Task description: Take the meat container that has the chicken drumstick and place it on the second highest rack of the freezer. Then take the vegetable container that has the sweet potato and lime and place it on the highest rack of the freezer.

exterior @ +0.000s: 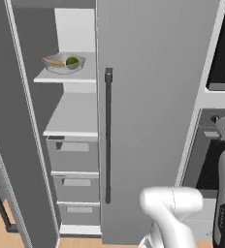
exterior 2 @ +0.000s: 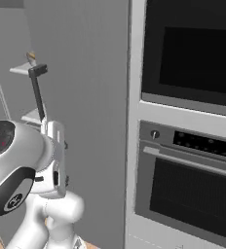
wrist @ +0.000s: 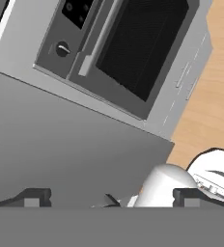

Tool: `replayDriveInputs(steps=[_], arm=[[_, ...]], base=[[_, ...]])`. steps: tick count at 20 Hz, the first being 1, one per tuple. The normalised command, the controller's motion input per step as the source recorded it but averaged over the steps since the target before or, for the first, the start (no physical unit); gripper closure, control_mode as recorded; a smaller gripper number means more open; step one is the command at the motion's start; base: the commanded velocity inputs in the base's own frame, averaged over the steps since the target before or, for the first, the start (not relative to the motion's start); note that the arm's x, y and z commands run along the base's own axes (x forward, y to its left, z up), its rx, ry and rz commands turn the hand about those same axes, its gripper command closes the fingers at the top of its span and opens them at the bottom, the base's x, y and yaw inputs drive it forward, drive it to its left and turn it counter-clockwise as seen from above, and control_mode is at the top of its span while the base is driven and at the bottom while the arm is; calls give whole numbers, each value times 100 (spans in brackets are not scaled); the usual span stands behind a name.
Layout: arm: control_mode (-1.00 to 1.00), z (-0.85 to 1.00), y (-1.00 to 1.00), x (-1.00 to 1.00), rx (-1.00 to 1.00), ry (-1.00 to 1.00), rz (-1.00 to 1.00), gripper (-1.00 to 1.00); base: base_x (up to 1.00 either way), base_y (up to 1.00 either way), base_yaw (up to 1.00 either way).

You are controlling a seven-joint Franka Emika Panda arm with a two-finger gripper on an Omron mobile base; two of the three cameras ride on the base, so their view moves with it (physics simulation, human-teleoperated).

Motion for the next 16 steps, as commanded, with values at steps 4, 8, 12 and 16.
replayDriveInputs(steps=[4,8,12,16], arm=[[100,0,0,0,0,0,0,-100],[100,0,0,0,0,0,0,-100],[100,0,0,0,0,0,0,-100],[100,0,0,0,0,0,0,-100]], base=[[-21,-100,0],[-22,-100,-3],[-27,-100,-8],[-17,-100,-7]])
